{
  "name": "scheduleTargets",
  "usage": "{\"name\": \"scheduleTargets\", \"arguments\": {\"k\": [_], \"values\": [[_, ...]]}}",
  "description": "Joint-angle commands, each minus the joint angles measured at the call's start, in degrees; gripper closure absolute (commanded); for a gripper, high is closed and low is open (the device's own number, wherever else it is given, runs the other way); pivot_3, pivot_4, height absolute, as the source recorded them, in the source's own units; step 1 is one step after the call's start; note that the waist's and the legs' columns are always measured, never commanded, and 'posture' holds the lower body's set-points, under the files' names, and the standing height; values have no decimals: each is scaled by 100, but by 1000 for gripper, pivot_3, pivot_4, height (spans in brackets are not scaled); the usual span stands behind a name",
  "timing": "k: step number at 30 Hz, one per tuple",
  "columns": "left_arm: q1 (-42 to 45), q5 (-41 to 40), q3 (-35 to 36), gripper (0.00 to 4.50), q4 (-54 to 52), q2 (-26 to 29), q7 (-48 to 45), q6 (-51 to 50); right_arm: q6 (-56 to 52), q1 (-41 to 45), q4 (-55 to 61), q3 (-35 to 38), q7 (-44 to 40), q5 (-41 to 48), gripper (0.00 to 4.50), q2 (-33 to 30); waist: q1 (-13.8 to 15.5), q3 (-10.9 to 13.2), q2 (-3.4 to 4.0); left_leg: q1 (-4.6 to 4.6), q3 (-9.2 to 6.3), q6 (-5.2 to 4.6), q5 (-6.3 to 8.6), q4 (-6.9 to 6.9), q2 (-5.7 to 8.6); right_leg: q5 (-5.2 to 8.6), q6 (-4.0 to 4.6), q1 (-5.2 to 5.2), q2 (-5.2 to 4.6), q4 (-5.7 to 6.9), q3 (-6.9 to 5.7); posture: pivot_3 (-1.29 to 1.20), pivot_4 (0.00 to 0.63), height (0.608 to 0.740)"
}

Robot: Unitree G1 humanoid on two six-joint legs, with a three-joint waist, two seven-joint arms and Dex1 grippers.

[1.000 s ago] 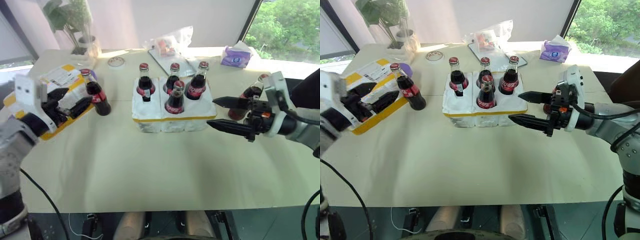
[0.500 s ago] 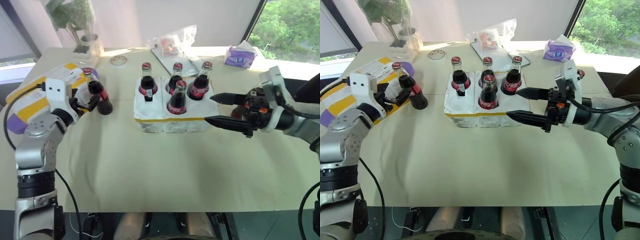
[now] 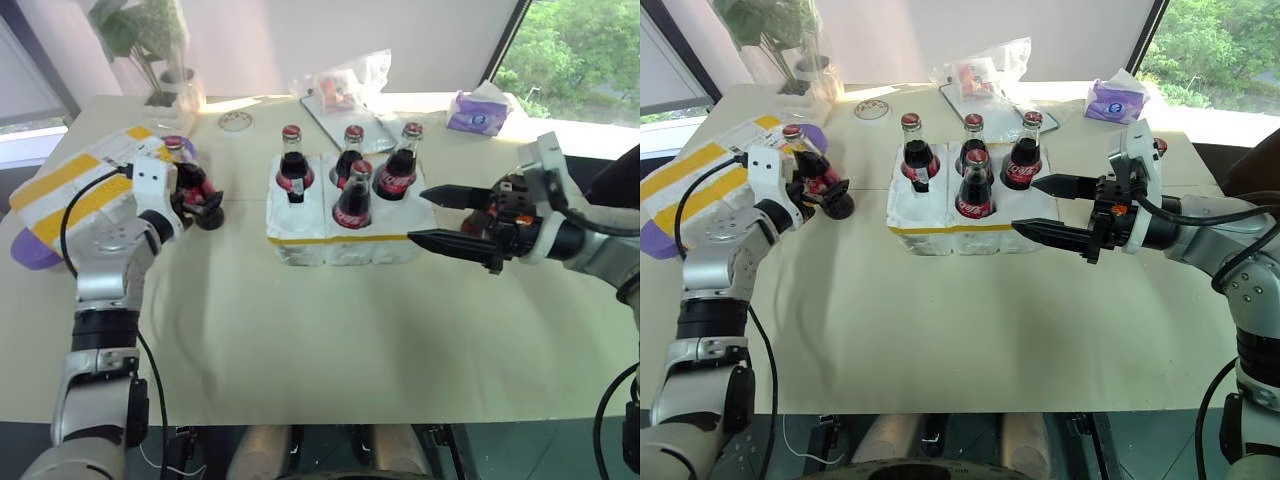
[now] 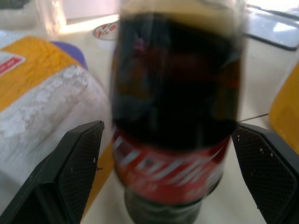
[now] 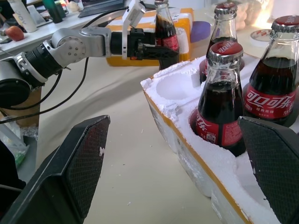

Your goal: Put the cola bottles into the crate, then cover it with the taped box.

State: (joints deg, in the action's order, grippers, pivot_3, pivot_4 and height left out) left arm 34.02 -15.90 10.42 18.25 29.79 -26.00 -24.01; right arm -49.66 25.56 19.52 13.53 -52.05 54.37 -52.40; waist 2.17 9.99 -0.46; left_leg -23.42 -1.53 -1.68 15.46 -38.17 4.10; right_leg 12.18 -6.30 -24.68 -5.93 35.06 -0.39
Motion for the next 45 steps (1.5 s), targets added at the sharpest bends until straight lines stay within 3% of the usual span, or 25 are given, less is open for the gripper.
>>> {"name": "scheduleTargets", "arguments": {"k": [1,3,8,13,16,19,25,30,45], "values": [[174,60,18,845,34,34,-118,291,25,-19,182,236,42,112,0,1,1,0,0,0,0,0,0,0,0,0,0,0,0,0,0,0,150,740],[197,24,18,1712,-1,37,-224,311,19,-56,213,265,67,128,0,-5,0,0,0,-1,0,0,0,1,0,0,0,-2,0,1,0,0,150,740],[319,-429,248,1702,-451,172,-719,88,23,-176,282,329,108,152,0,-31,10,4,-7,-4,0,0,0,1,0,0,0,-2,-2,-2,0,0,150,740],[600,-1758,559,1702,-1308,590,-1807,-1041,33,-309,348,389,138,150,0,-47,-5,11,-19,-44,-1,1,-1,-3,0,0,0,-41,-1,3,0,0,150,740],[1317,-2981,819,1702,-1538,599,-2068,-2188,43,-434,392,463,143,146,0,-57,17,13,-21,-89,-8,23,-15,-13,1,-1,-1,-77,2,12,-5,0,150,740],[1946,-3355,739,1702,-1445,358,-1994,-2574,83,-523,404,496,200,104,0,-13,13,13,-21,-95,-14,32,-21,-22,6,-1,-1,-74,4,11,-8,0,150,740],[2226,-2676,-301,1702,-1374,-122,-2357,-2064,105,-720,473,604,439,87,0,71,-17,11,-18,-64,-5,20,-16,-27,11,-5,-8,-45,10,12,-4,0,150,740],[2032,-2107,-784,1702,-1205,-121,-2695,-1582,70,-876,561,798,647,174,0,77,-96,12,-18,-60,-7,18,-16,-27,-6,-9,-3,-52,23,27,0,0,150,740],[1458,-1898,-771,1702,-1544,538,-3178,-1469,88,-1155,732,912,1005,192,0,208,-135,12,-18,-61,-8,18,-16,-25,-6,-9,-2,-53,20,25,4,0,150,740]]}}
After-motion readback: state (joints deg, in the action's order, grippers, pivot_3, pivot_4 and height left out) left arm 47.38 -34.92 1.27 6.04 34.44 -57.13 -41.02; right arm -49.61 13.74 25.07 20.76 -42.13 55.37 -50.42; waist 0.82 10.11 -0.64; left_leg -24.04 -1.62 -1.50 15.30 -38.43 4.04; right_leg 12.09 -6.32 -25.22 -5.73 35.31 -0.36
